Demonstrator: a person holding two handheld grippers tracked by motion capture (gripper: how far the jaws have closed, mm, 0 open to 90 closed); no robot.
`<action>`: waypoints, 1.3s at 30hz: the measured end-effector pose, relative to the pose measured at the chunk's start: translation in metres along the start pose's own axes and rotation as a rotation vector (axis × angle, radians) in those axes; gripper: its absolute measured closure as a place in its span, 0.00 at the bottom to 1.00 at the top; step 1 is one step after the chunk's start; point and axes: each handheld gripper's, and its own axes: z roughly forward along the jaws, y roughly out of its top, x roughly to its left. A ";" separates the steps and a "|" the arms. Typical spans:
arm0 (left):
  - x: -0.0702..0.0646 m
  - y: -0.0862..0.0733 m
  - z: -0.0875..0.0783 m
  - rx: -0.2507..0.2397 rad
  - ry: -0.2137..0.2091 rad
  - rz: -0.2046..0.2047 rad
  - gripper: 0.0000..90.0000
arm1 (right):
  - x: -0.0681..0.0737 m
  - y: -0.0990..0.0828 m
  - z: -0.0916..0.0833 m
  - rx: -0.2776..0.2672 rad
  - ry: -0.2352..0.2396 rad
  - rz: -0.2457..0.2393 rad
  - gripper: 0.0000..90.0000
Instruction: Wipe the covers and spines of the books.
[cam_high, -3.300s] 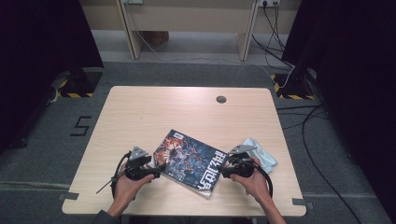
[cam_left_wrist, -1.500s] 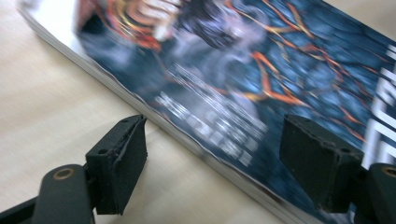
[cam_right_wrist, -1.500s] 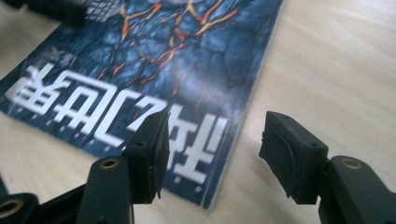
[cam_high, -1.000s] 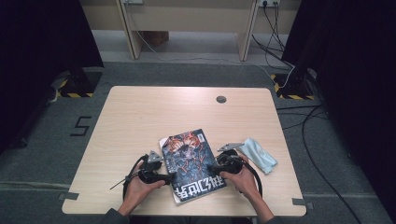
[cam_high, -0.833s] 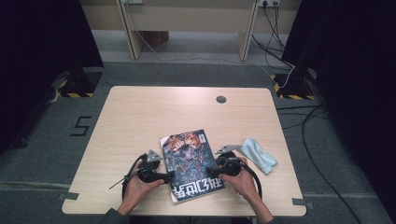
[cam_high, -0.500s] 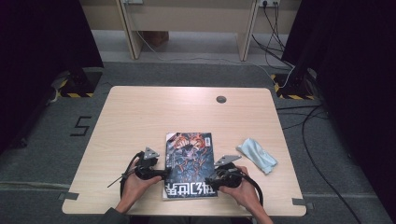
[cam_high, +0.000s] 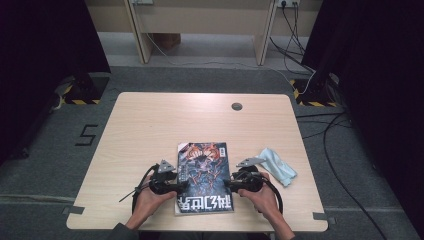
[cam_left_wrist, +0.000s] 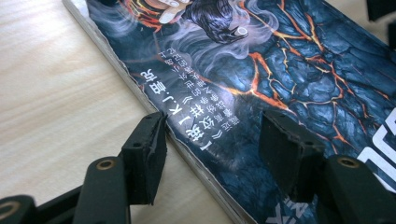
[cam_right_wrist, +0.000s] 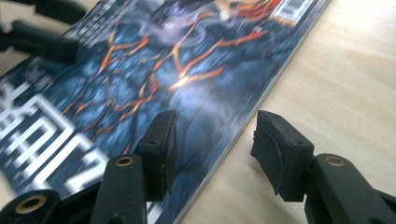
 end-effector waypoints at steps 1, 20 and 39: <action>-0.002 -0.001 0.000 -0.001 -0.004 0.005 0.45 | -0.002 0.001 0.001 -0.006 -0.006 0.000 0.55; -0.023 -0.007 -0.003 0.036 -0.059 0.031 0.36 | -0.014 0.003 0.010 -0.013 -0.006 0.102 0.48; -0.029 -0.010 -0.003 0.025 -0.057 0.058 0.36 | -0.020 0.002 0.000 -0.137 0.021 0.287 0.61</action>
